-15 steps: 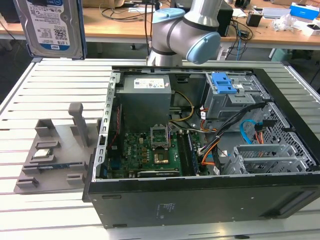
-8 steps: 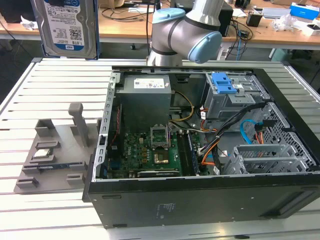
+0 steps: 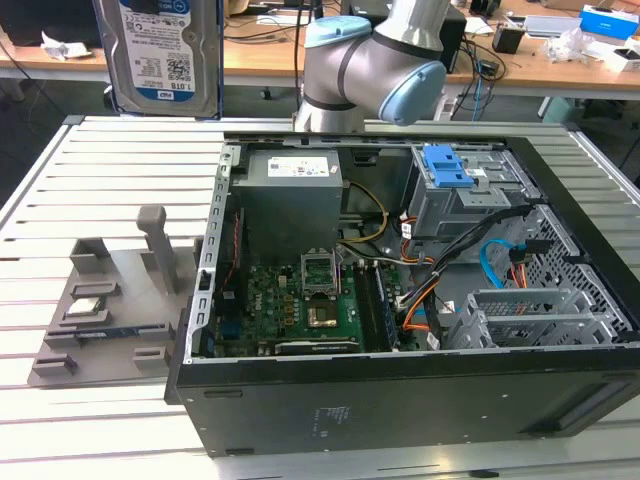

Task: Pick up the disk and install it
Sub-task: 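Pick up the disk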

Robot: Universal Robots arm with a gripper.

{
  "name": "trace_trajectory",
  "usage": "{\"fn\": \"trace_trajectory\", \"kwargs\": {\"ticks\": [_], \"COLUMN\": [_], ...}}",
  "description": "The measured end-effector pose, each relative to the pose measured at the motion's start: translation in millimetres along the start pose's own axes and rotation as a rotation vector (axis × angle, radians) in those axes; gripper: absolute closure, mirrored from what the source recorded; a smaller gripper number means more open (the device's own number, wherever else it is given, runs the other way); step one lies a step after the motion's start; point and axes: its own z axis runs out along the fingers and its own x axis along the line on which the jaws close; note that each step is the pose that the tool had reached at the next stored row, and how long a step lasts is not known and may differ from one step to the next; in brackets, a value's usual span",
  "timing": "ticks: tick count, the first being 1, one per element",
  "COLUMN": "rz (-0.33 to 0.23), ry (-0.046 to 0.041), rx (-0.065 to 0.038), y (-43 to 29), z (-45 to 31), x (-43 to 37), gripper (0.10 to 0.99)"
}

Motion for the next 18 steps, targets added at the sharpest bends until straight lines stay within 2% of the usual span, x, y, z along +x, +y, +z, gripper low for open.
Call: {"fn": "trace_trajectory", "kwargs": {"ticks": [1, 4, 8, 13, 14, 18], "rz": [0.000, 0.000, 0.000, 0.000, 0.000, 0.000], "ry": [0.0000, 0.0000, 0.0000, 0.0000, 0.0000, 0.0000], "rx": [0.000, 0.000, 0.000, 0.000, 0.000, 0.000], "y": [-6.1, -18.4, -43.8, -61.5, -66.7, -101.2], "z": [-0.4, -1.2, -2.9, -4.1, -4.5, -6.8], "x": [0.3, 0.7, 1.6, 2.2, 2.4, 3.6], "gripper": [0.722, 0.722, 0.722, 0.722, 0.722, 0.722]}}
